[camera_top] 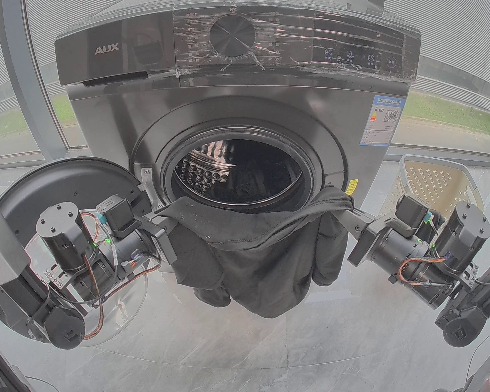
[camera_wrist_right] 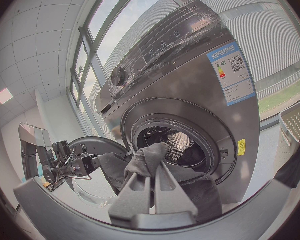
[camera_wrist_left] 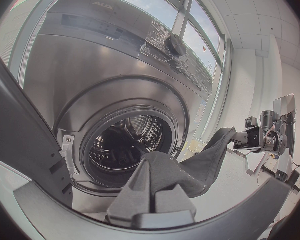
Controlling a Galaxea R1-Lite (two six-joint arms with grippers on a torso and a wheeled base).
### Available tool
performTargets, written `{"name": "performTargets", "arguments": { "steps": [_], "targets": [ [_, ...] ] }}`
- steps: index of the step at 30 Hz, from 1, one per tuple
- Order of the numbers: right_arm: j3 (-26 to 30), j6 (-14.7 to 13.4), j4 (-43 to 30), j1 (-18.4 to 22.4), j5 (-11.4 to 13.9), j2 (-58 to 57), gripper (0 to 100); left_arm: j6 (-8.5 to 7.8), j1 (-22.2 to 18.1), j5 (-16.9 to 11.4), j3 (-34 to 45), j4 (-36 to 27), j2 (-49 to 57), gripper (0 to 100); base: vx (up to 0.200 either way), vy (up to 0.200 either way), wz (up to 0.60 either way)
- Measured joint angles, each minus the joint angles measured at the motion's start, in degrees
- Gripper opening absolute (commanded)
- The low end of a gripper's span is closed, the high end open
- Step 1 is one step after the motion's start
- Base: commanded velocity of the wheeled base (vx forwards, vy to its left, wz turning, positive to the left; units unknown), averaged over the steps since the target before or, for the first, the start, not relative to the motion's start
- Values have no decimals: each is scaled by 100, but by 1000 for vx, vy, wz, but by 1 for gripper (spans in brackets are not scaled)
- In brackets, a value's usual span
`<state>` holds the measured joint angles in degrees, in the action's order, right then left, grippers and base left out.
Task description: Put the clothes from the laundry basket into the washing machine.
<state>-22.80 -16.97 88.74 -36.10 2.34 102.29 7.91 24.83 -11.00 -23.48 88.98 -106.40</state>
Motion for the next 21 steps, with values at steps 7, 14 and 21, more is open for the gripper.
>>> {"name": "performTargets", "arguments": {
  "steps": [7, 14, 21],
  "targets": [
    [1, -13, 0, -100, -13, 52, 0, -1, 0, -2, 61, 0, 6, 0, 0, 0, 0],
    [32, -5, 0, -113, -11, 101, 0, -78, 9, -33, 102, 0, 17, 100, 0, 0, 0],
    [83, -35, 2, -414, -78, 221, 0, -118, 490, -74, 184, 2, 12, 100, 0, 0, 0]
  ]
}}
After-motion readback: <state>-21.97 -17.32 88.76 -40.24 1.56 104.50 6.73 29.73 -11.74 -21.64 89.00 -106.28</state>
